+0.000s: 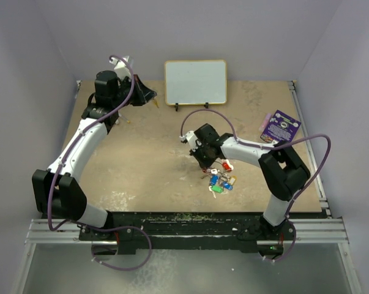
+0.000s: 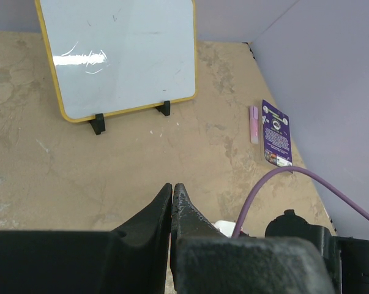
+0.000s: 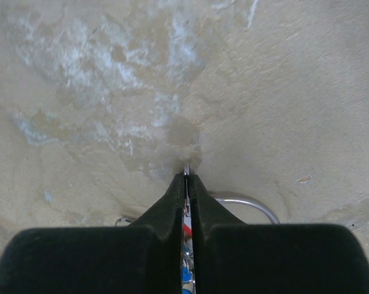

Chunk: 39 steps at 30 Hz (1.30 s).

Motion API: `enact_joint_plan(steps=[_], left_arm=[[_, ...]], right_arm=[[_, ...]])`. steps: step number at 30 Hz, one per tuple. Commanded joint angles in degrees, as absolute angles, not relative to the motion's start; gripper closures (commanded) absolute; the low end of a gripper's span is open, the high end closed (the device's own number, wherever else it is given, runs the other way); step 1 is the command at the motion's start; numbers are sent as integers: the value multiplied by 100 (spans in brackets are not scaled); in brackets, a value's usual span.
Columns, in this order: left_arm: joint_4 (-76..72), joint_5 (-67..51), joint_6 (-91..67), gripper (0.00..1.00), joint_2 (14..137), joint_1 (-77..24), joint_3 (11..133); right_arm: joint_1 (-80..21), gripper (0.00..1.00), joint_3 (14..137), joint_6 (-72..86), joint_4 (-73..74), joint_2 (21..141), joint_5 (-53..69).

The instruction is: Put the keys on the keyring

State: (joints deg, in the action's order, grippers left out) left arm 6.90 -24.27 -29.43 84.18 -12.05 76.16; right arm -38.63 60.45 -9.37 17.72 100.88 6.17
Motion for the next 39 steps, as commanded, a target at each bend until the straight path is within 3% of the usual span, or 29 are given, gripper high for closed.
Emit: enact_joint_plan(steps=[1, 11, 26, 39], left_arm=[[423, -2485, -2971, 97, 8177, -1177, 7660], [404, -2486, -2979, 97, 8178, -1178, 7700], [378, -2469, -3005, 97, 8115, -1178, 7590], [354, -2465, -3023, 97, 8004, -1177, 7463]], right_arm=[[-3892, 99, 6497, -114, 1780, 10575, 117], [-3896, 100, 7789, 1015, 1905, 11438, -484], [-3897, 87, 6896, 1216, 1830, 10963, -281], [-3899, 90, 6601, 1319, 1846, 10822, -387]])
